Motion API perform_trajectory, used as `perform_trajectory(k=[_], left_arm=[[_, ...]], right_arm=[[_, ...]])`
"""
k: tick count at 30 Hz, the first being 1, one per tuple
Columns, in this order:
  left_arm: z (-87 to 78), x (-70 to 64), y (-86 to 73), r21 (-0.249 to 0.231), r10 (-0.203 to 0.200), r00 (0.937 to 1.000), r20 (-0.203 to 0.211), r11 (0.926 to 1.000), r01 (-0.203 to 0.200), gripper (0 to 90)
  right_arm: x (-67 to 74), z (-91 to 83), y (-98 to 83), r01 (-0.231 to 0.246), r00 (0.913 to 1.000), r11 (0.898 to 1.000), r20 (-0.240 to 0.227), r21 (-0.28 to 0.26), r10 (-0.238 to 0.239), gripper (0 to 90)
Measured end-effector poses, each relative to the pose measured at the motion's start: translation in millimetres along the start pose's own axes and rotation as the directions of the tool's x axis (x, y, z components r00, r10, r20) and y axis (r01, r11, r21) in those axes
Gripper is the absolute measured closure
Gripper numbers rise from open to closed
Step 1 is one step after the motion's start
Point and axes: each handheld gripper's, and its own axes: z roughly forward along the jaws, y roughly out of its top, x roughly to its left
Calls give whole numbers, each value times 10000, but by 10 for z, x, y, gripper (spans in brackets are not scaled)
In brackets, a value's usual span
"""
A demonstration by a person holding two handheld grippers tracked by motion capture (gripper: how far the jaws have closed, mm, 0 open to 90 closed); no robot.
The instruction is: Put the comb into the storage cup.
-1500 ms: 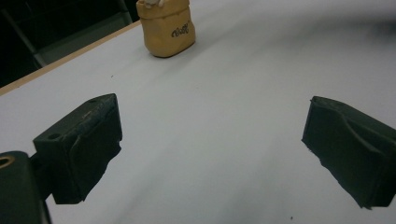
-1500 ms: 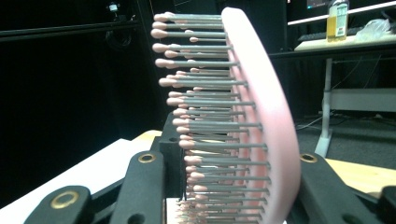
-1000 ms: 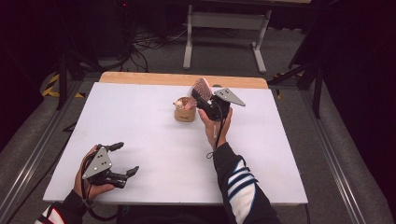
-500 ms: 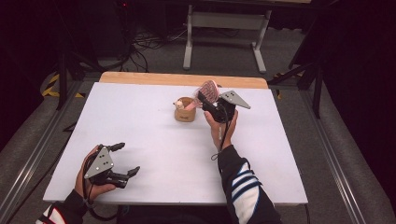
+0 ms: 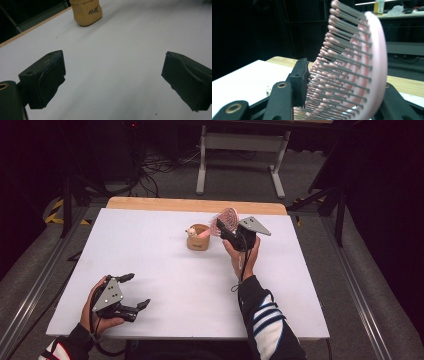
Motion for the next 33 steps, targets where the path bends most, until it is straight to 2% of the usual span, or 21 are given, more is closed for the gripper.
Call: perform_trajectory(k=[14, 24, 33], left_arm=[[2, 3, -4, 57, 20, 10000, -18, 10000, -20, 62], [4, 2, -4, 22, 4, 10000, -11, 10000, -4, 63], [3, 5, -5, 18, 0, 10000, -16, 10000, 0, 63]], right_arm=[[-39, -38, -15, 163, 9990, 9999, 418, -13, -163, 484], [-55, -55, -25, 92, 9993, 10000, 349, -11, -92, 473], [-42, -71, -2, 273, 9990, 9996, 343, -8, -273, 425]])
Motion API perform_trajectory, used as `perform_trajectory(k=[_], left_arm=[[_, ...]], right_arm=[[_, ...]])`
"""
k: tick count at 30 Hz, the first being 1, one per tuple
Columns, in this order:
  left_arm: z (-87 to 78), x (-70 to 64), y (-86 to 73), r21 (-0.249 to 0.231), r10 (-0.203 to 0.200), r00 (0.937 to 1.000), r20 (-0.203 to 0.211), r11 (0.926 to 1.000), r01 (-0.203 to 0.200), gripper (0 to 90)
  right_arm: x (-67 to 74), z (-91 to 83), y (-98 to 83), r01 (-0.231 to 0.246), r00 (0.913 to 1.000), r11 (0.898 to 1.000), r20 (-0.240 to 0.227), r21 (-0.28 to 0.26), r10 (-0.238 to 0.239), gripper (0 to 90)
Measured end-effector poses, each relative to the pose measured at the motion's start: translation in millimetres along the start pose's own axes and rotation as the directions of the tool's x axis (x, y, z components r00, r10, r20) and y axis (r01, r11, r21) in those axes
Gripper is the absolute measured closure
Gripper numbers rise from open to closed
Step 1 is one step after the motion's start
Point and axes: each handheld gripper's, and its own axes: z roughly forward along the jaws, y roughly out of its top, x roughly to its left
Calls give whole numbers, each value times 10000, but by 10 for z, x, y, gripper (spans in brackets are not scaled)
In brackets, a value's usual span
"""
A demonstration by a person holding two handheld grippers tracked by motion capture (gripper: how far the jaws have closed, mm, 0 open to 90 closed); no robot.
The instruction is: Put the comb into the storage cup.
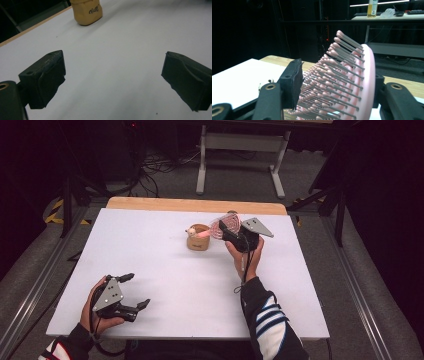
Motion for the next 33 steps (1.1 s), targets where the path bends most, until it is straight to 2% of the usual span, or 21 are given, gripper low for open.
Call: perform_trajectory(k=[13, 23, 29, 33], left_arm=[[0, -1, 3, -9, 2, 10000, -12, 10000, -2, 63], [-4, -2, 5, -15, 2, 10000, -13, 10000, -2, 63], [-7, -2, 7, -18, 27, 10000, -16, 10000, -27, 63], [-13, 2, 7, -19, 38, 10000, -67, 10000, -38, 63]], right_arm=[[-10, -44, 50, 252, 9997, 9997, -64, -61, -252, 346], [-28, -67, 91, 263, 9995, 9997, -182, -18, -263, 298], [-29, -65, 97, 264, 9995, 9996, -163, 119, -262, 203], [-17, -55, 105, 387, 9991, 9990, -184, 242, -383, 173]])
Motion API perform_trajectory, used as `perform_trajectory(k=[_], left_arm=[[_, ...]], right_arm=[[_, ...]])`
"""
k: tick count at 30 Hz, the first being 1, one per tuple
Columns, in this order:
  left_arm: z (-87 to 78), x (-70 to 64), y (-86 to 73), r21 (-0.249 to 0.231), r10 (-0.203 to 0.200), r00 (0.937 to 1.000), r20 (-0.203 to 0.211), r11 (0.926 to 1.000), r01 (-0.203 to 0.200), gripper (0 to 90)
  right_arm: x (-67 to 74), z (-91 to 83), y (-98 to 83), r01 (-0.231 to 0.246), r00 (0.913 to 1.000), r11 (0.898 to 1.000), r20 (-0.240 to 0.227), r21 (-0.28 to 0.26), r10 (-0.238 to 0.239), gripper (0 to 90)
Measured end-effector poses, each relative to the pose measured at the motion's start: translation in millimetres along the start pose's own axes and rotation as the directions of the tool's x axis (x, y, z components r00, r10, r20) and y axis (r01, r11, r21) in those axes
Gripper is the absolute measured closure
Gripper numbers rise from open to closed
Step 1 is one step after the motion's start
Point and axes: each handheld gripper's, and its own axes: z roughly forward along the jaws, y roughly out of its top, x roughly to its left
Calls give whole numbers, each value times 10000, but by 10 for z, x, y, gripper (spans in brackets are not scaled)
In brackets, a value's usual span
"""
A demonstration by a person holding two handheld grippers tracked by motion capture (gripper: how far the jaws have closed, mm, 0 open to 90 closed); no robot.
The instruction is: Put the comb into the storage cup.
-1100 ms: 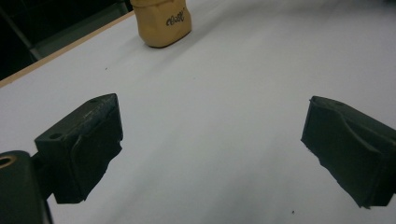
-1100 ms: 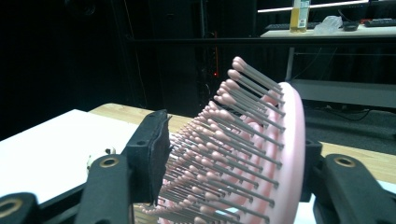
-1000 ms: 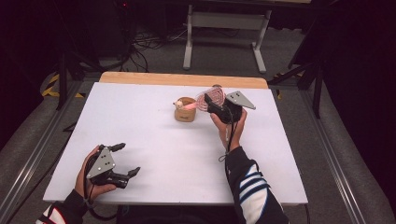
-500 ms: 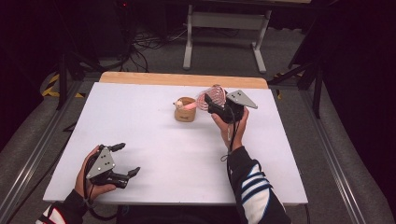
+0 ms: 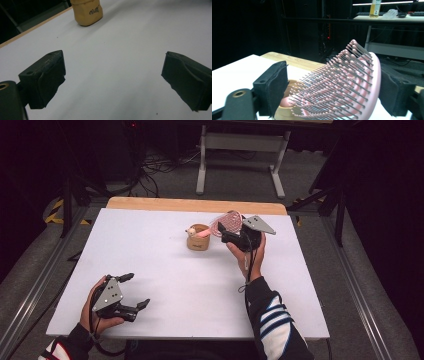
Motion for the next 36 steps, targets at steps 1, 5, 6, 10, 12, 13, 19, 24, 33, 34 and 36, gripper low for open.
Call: perform_trajectory(k=[1, 5, 6, 10, 12, 13, 19, 24, 33, 34, 36], left_arm=[[-2, 3, 0, -27, -15, 10000, 16, 10000, 15, 63], [0, 3, 0, -35, -28, 10000, 21, 10000, 28, 63], [2, 1, 1, -19, -21, 10000, 36, 10000, 21, 63], [-2, -1, 6, -47, -27, 10000, 10, 10000, 27, 62], [-3, 1, 5, -39, -31, 10000, 1, 10000, 31, 62], [-4, 2, 5, -48, -23, 10000, 10, 10000, 23, 62], [-19, 7, 11, -78, -48, 10000, -38, 10000, 47, 62], [-22, 7, 12, -95, -46, 10000, -48, 9999, 46, 62], [-21, 9, 10, -77, -46, 10000, -43, 10000, 46, 62], [-19, 9, 10, -69, -44, 10000, -42, 10000, 44, 62], [-18, 8, 11, -76, -46, 10000, -45, 10000, 45, 62]], right_arm=[[5, 2, 5, 101, 9999, 9999, 110, 123, -102, 173], [6, 3, 10, 195, 9996, 9996, 207, 226, -200, 151], [7, 4, 10, 208, 9996, 9995, 188, 252, -212, 143], [4, 3, 19, 334, 9989, 9989, 307, 339, -344, 134], [-6, -7, 25, 303, 9989, 9991, 336, 293, -312, 131], [-11, -10, 28, 301, 9990, 9992, 316, 282, -310, 130], [-32, -45, 66, 313, 9989, 9993, 338, 214, -320, 128], [-27, -66, 93, 471, 9983, 9986, 322, 247, -479, 129], [-32, -109, 140, 686, 9971, 9975, 318, 161, -690, 124], [-35, -116, 149, 691, 9972, 9975, 287, 131, -695, 124], [-35, -126, 159, 710, 9971, 9974, 281, 139, -714, 124]])
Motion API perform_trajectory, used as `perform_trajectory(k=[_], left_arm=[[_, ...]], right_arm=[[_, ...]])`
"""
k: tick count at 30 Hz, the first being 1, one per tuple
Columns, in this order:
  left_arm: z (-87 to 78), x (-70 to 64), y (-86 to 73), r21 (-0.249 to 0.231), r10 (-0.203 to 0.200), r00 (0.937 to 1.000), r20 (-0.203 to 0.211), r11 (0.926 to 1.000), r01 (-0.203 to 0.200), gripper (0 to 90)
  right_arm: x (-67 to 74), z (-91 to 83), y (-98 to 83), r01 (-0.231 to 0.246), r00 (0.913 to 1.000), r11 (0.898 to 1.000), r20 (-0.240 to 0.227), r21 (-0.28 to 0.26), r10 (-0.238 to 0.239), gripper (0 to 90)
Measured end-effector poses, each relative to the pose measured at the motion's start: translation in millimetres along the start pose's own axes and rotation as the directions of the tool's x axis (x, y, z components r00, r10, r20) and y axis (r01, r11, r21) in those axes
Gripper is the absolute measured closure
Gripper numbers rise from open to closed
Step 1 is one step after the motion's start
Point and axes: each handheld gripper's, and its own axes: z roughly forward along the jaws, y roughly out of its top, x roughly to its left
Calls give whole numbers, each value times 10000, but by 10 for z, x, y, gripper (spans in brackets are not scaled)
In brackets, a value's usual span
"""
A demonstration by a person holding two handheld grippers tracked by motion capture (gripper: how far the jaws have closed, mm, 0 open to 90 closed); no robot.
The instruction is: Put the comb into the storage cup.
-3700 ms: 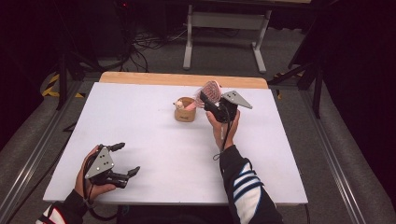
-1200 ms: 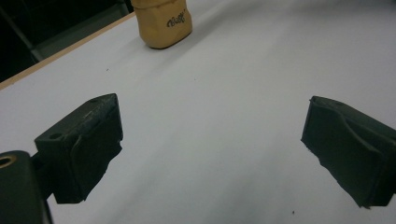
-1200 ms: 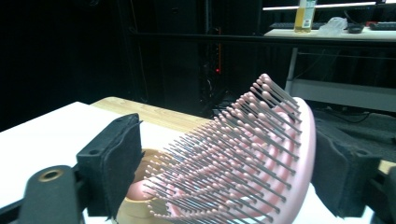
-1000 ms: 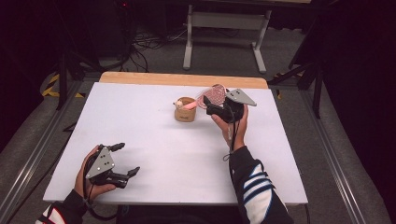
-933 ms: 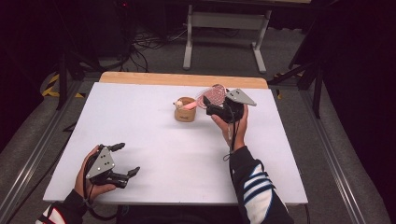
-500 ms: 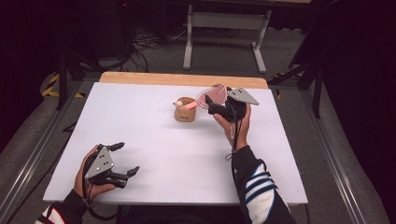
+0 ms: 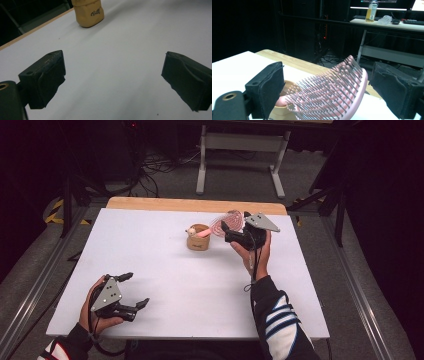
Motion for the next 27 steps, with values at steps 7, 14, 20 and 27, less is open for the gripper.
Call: perform_trajectory(k=[7, 14, 20, 27], left_arm=[[-1, -1, -1, 6, 7, 10000, -3, 10000, -7, 62], [-2, 0, -4, 7, -7, 10000, 30, 10000, 7, 62], [3, -3, -4, 7, -6, 10000, 15, 10000, 6, 62], [1, -3, -5, 2, -6, 10000, 3, 10000, 6, 62]], right_arm=[[6, -16, 17, 128, 9999, 9999, -38, -47, -129, 122], [-3, -45, 30, 160, 9999, 9999, -32, -44, -160, 114], [-6, -90, 61, 266, 9996, 9995, -66, -171, -267, 102], [12, -129, 92, 439, 9990, 9988, -71, -234, -441, 71]])
